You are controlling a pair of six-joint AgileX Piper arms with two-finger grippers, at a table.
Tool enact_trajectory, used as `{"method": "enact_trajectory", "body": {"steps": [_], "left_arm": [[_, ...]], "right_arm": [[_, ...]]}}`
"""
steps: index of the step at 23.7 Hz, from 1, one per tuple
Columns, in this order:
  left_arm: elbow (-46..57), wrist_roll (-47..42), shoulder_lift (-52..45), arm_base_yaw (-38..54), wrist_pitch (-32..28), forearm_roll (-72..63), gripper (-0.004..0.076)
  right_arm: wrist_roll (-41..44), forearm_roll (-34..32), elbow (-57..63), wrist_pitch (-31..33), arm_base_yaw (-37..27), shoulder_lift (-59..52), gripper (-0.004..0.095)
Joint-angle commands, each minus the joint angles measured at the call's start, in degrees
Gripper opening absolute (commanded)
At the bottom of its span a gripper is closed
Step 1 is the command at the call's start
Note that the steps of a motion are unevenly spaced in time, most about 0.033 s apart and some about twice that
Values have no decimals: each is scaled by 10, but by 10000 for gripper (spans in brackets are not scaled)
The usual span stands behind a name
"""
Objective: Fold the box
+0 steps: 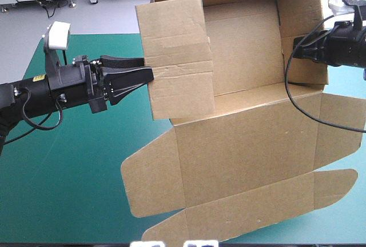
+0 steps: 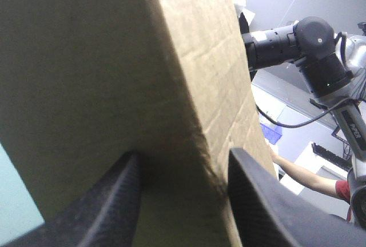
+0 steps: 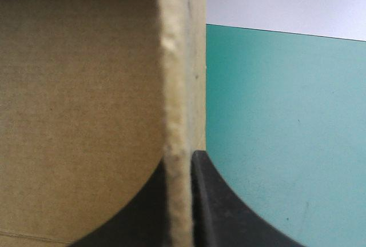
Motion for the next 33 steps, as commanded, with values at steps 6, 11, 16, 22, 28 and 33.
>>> {"method": "enact_trajectory", "body": {"steps": [6, 11, 16, 22, 28, 33], "left_arm": [[-17, 3, -12, -1, -25, -45, 349], [-17, 3, -12, -1, -59, -37, 349], [-17, -8, -11, -1, -83, 31, 349], [-17, -67, -11, -1, -143, 163, 349], [-17, -140, 2, -1, -157, 266, 349], [-17, -152, 32, -1, -157, 263, 349]], "right_arm": [[4, 48, -12, -9, 0, -17, 2], [4, 50, -12, -10, 9, -17, 4], [56, -75, -10, -73, 127, -17, 5], [114, -159, -1, -135, 224, -16, 6], [117, -162, 0, -142, 243, -15, 6], [125, -162, 19, -161, 269, -15, 6]]}}
